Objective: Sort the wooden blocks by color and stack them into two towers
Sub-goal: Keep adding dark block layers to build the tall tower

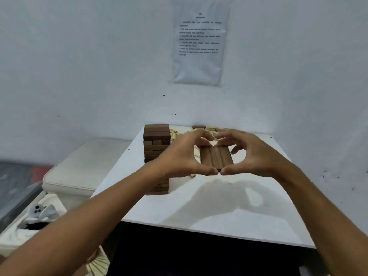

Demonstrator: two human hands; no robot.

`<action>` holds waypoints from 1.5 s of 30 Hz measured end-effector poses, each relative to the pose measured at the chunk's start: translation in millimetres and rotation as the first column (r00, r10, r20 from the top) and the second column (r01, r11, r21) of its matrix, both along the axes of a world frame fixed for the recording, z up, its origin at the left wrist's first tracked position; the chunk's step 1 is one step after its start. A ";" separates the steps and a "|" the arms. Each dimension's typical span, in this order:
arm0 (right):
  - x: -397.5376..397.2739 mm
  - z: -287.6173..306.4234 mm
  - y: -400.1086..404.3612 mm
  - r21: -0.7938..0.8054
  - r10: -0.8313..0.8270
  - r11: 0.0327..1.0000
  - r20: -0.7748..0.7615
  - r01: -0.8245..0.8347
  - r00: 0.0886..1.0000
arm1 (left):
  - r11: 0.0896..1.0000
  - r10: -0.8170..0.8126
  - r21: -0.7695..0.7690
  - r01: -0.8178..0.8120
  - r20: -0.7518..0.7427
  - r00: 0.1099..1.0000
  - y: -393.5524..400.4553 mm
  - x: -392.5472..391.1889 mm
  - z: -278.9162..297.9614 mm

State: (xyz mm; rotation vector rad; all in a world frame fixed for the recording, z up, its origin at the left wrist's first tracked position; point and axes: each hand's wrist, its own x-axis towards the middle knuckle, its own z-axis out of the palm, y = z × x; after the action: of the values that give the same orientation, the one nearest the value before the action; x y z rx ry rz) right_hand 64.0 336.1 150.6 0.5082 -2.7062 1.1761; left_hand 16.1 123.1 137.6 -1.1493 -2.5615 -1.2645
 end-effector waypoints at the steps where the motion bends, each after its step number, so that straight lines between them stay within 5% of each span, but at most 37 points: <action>1: -2.1 9.6 -2.7 -0.007 0.018 1.000 -0.022 -0.018 1.000 | 1.000 0.011 0.005 -0.011 -0.037 0.999 -4.1 -0.4 11.3; 14: -70.9 57.7 -74.9 -0.015 0.178 0.983 -0.138 -0.182 0.974 | 0.987 0.151 -0.037 -0.157 -0.131 0.980 -79.4 -35.1 77.4; 45: -138.2 37.5 -106.9 0.010 0.205 0.978 0.080 -0.207 0.975 | 0.969 0.242 -0.089 -0.232 0.137 0.961 -108.1 -94.0 49.9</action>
State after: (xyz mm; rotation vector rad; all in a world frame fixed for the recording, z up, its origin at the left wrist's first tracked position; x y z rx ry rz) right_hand -74.3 229.2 188.1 0.7779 -2.7872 1.2453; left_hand -77.8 15.0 187.5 -0.7529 -2.7689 -1.2516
